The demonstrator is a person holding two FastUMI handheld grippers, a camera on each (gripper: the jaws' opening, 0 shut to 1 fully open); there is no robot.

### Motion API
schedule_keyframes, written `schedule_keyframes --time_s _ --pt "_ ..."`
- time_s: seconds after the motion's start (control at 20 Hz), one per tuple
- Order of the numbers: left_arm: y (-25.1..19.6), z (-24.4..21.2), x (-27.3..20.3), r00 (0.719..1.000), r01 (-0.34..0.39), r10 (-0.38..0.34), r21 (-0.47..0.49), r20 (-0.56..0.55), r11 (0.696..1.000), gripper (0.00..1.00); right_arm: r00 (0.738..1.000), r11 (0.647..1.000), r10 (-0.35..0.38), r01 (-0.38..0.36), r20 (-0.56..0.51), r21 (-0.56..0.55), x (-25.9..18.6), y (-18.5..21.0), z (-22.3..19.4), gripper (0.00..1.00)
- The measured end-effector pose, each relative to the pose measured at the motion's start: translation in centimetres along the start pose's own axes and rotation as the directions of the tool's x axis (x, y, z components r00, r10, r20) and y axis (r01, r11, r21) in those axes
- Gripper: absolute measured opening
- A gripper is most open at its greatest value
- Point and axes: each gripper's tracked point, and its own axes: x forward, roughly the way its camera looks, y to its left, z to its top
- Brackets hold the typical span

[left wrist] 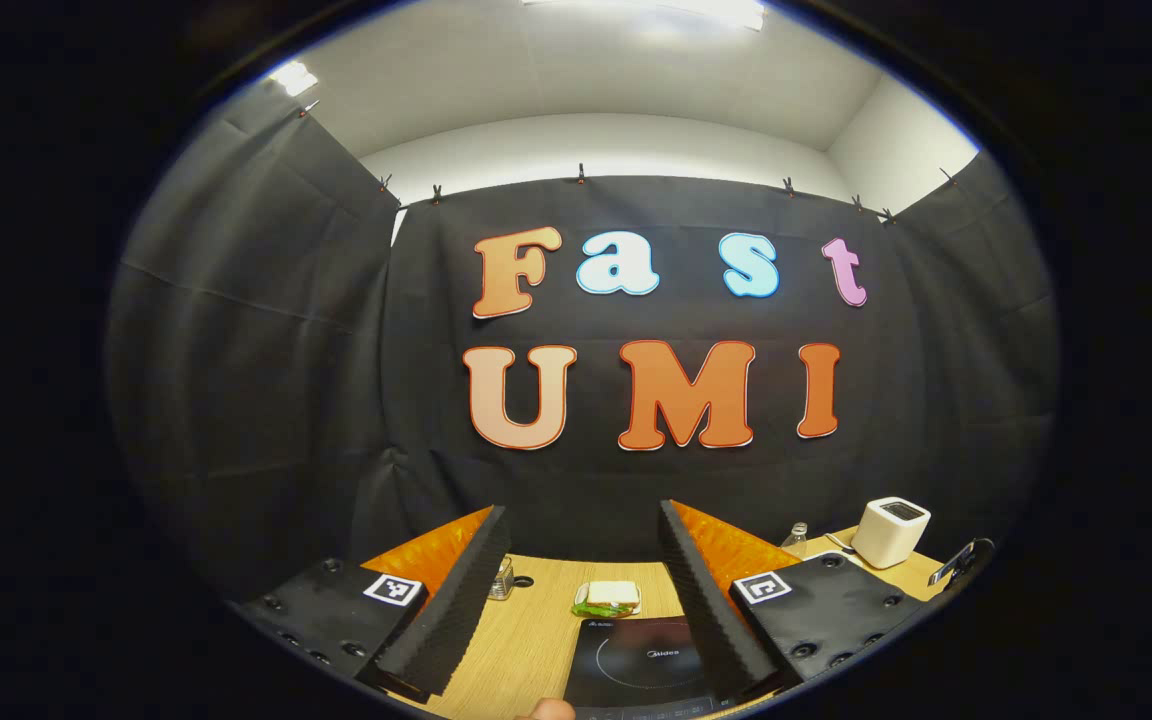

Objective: First push the handle of the pot to place it horizontally, then grasp the pot with both hands and set it on the induction cooktop.

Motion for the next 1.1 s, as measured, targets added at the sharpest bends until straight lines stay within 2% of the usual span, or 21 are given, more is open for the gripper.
schedule_keyframes --time_s 0.45,1.1 --pt "-0.2 0.0 0.6 1.000 -0.005 0.005 0.004 0.000 1.000 0.99 0.997 0.995 -0.082 0.083 -0.014 0.055 1.2 -4.8 0.1 0.00" --pt "-1.2 0.0 1.7 1.000 0.002 -0.002 0.007 -0.006 1.000 0.99 0.990 0.978 -0.140 0.142 -0.025 0.151 3.1 -9.9 1.3 0.00"
